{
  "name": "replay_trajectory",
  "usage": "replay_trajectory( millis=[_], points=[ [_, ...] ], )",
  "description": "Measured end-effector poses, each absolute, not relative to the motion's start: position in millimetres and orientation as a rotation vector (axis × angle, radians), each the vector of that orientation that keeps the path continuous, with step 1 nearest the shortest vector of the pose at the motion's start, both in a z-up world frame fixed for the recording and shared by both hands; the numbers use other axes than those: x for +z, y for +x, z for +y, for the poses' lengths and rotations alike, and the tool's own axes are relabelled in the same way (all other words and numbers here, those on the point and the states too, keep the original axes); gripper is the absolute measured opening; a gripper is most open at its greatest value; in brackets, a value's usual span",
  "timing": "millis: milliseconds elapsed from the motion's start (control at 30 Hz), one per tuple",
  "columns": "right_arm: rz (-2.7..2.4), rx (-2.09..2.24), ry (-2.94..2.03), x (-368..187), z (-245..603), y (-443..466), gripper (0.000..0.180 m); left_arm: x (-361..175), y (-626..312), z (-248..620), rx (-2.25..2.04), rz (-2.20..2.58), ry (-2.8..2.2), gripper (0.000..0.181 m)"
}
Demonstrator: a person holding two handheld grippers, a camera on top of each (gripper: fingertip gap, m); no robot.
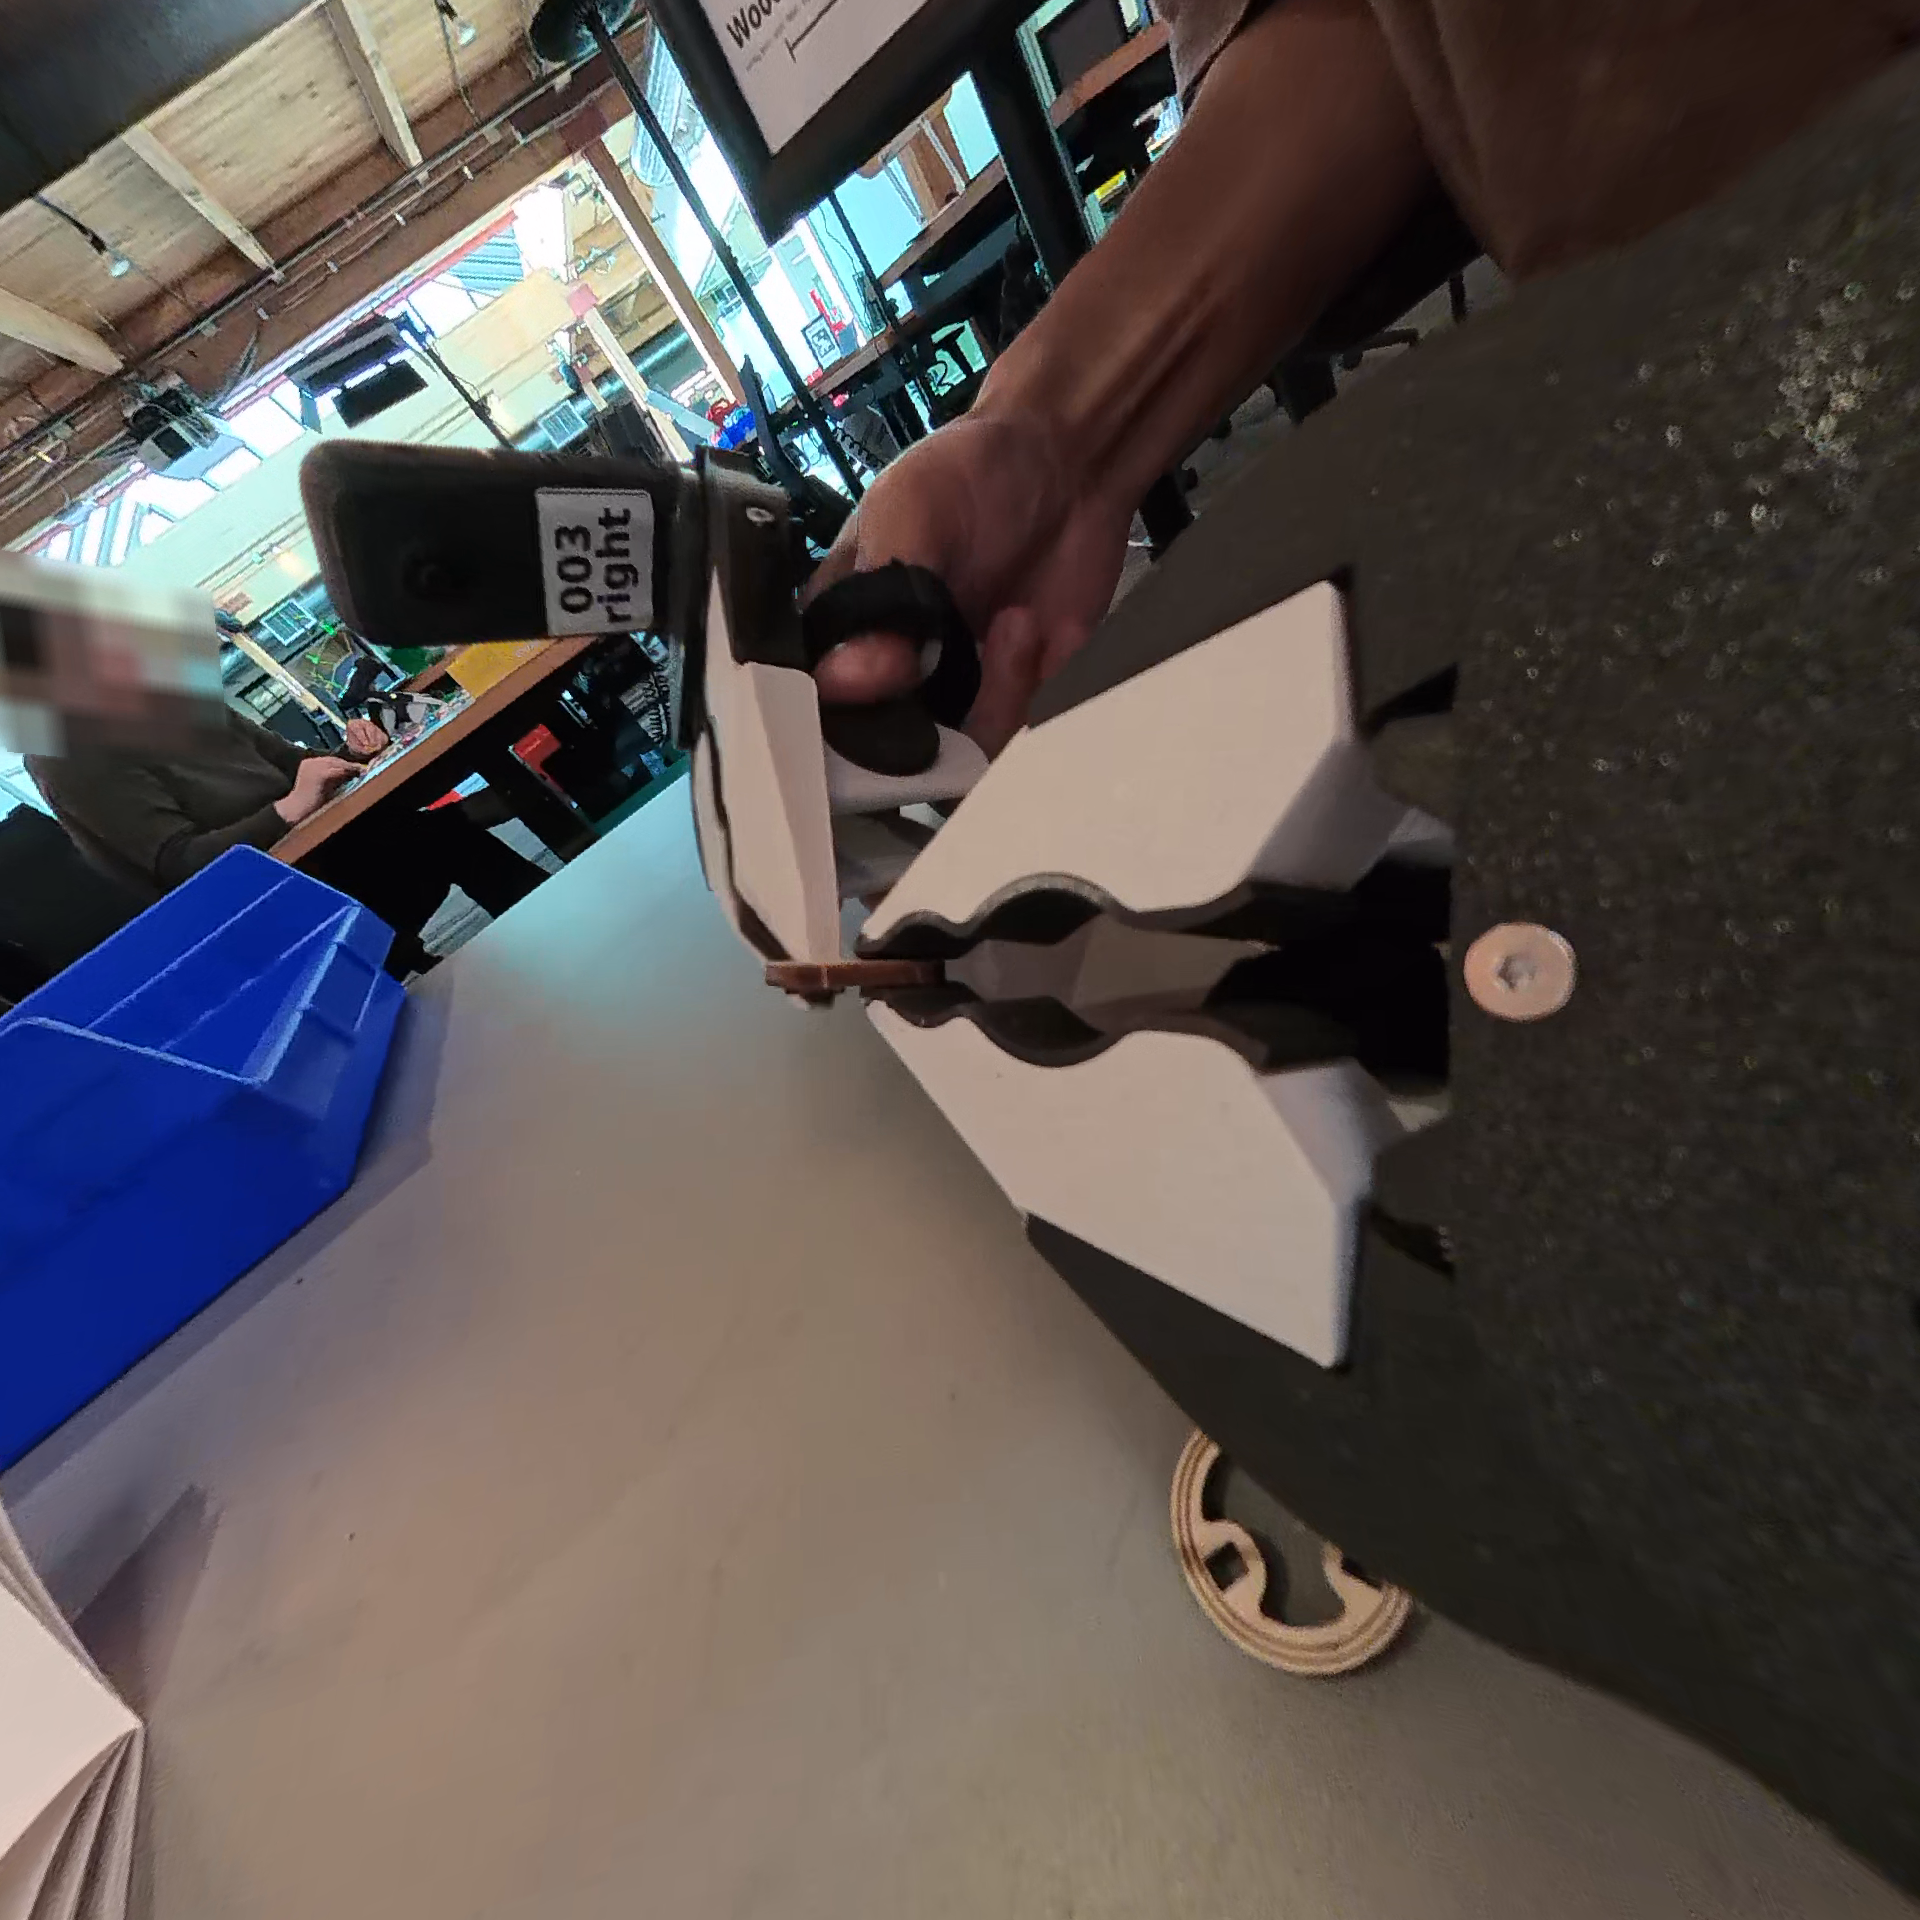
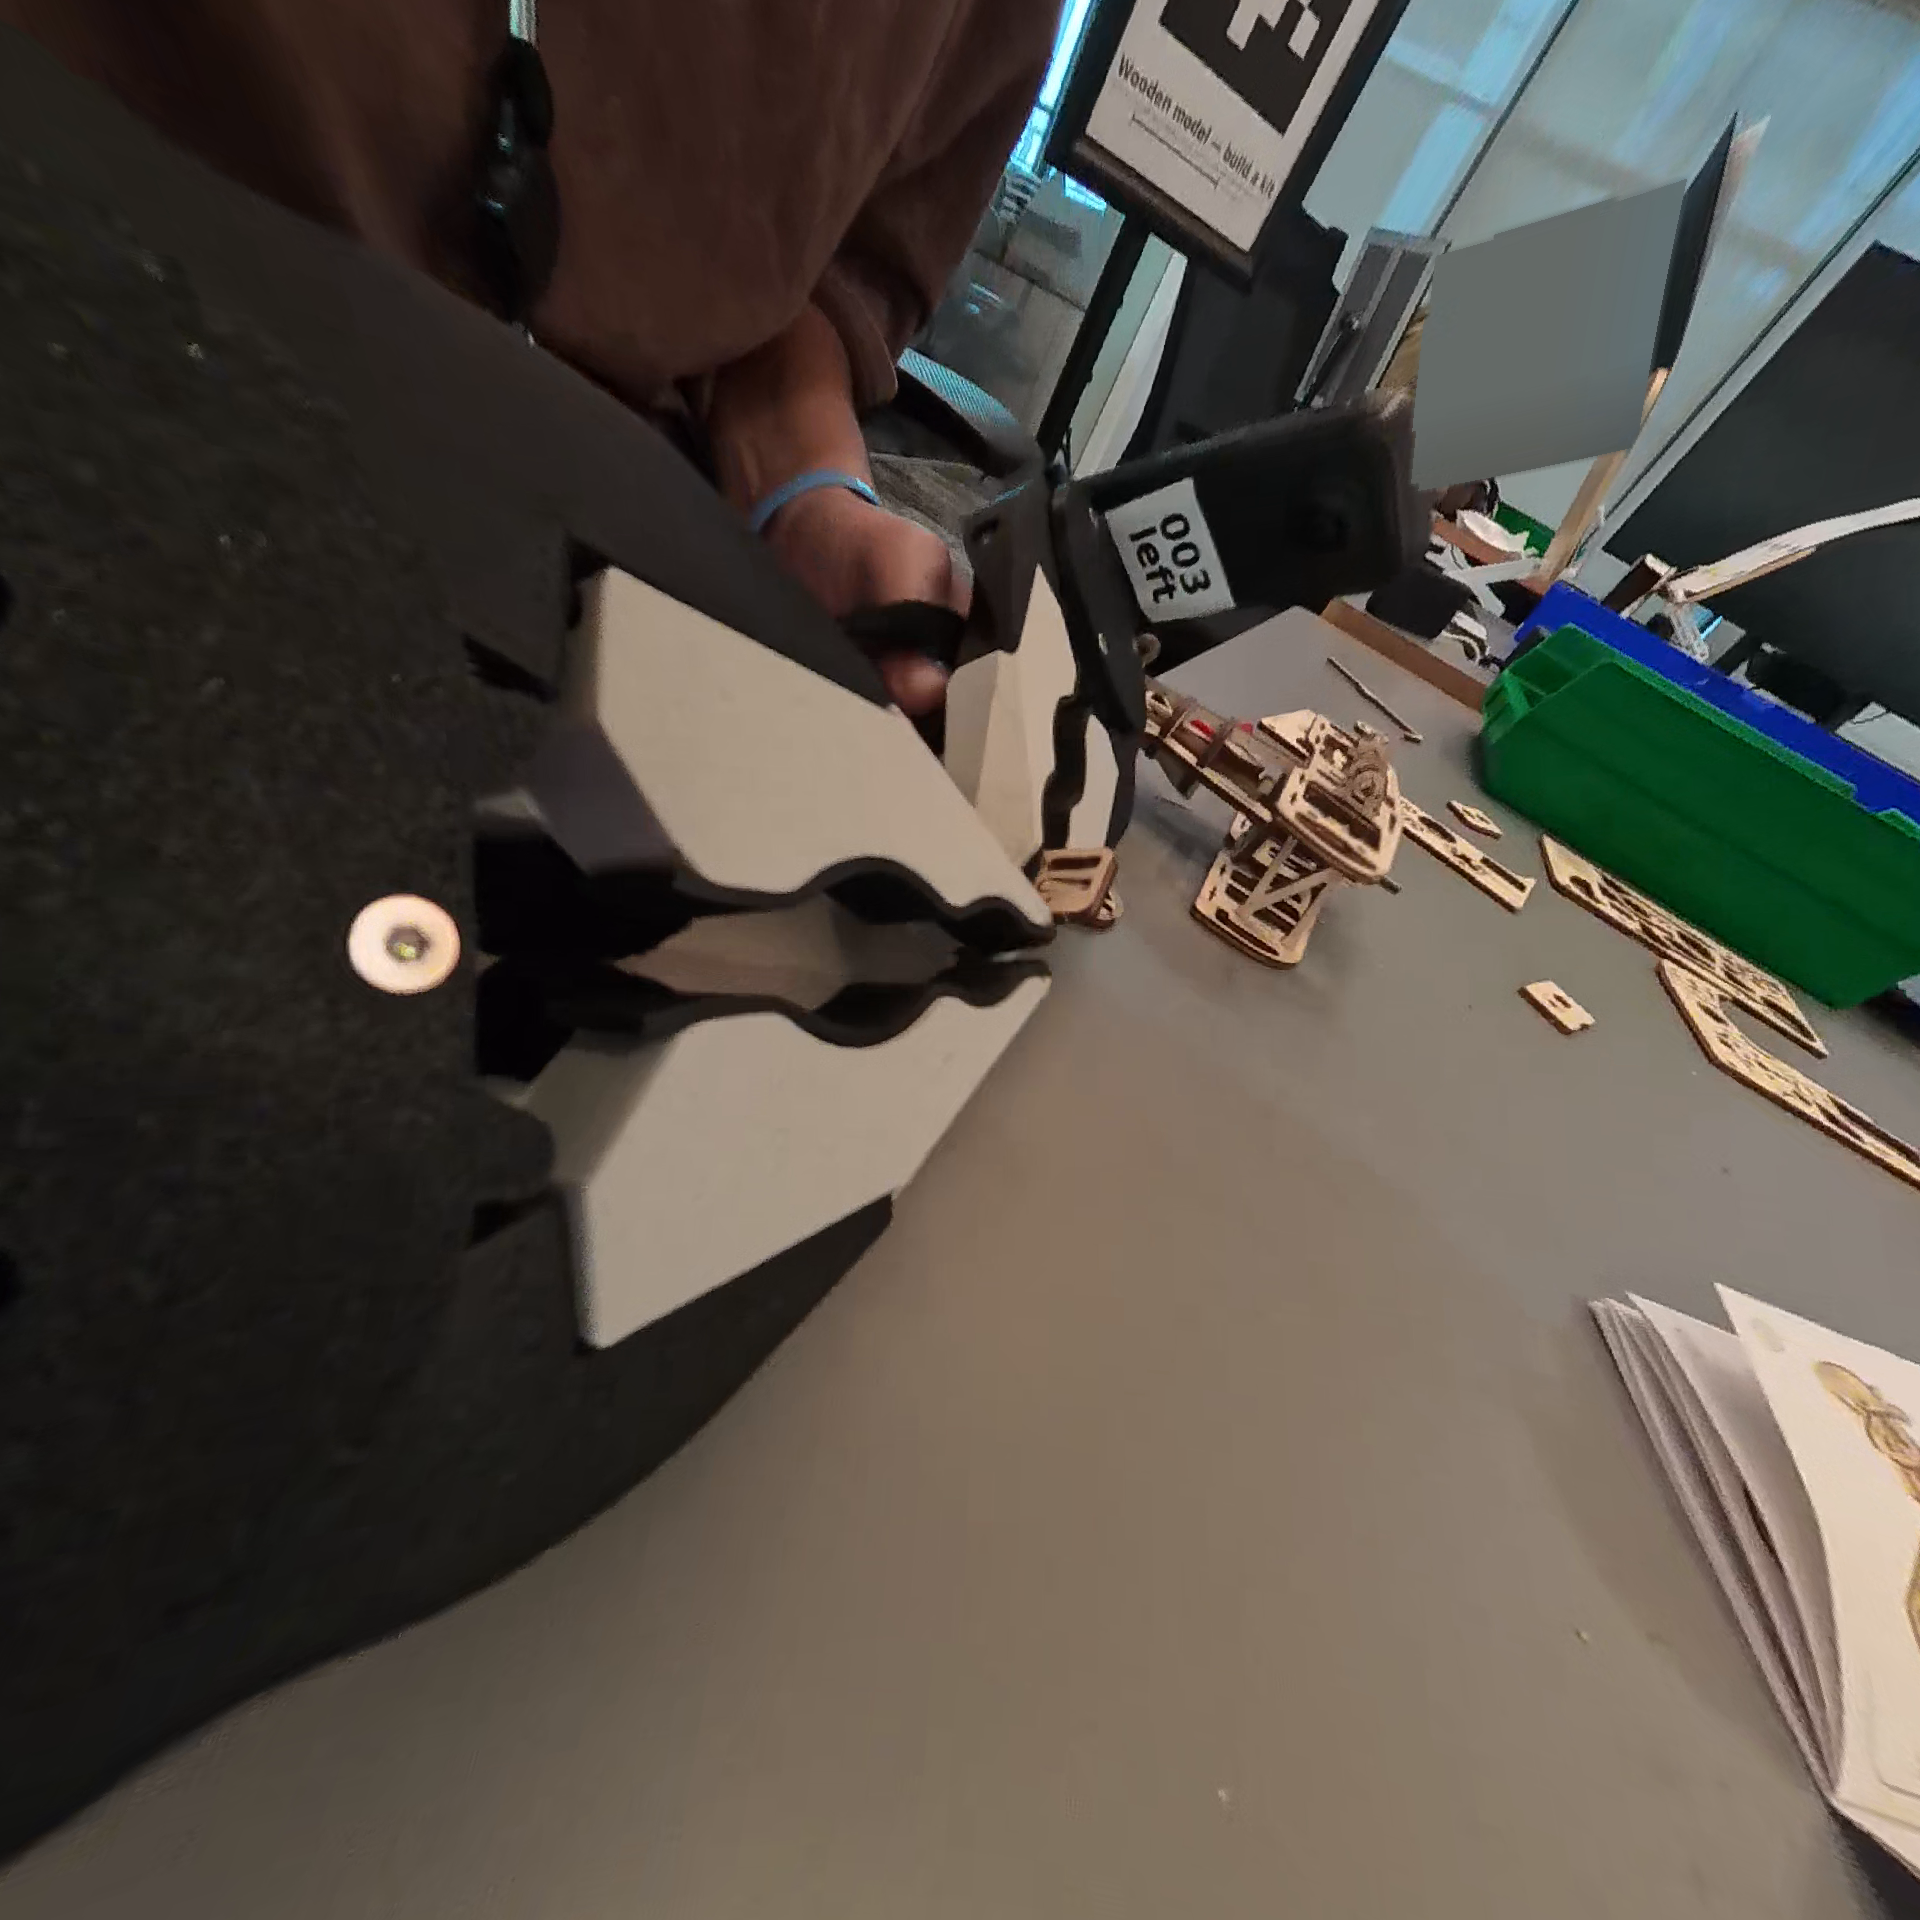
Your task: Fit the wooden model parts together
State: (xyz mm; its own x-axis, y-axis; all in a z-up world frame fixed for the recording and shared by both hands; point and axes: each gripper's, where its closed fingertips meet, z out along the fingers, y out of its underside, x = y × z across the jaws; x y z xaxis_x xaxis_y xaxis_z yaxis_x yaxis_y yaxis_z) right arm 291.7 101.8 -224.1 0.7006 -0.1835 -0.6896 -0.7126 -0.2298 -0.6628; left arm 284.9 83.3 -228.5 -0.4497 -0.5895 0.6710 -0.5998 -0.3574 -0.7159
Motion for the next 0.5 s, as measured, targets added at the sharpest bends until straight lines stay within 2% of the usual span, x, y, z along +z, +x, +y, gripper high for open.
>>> replay_trajectory(
  millis=[133, 167, 200, 500],
  points=[
    [0.718, 0.604, -1.743, -221, 102, 290, 0.000, -229, 286, 85, 1.989, -1.755, 1.663, 0.002],
    [0.692, 0.636, -1.725, -216, 102, 287, 0.010, -229, 287, 85, 1.987, -1.753, 1.666, 0.002],
    [0.692, 0.660, -1.710, -213, 103, 286, 0.013, -229, 287, 85, 1.985, -1.749, 1.668, 0.002],
    [0.695, 0.543, -1.764, -218, 108, 289, 0.005, -229, 287, 85, 1.994, -1.762, 1.670, 0.002]
  ],
)
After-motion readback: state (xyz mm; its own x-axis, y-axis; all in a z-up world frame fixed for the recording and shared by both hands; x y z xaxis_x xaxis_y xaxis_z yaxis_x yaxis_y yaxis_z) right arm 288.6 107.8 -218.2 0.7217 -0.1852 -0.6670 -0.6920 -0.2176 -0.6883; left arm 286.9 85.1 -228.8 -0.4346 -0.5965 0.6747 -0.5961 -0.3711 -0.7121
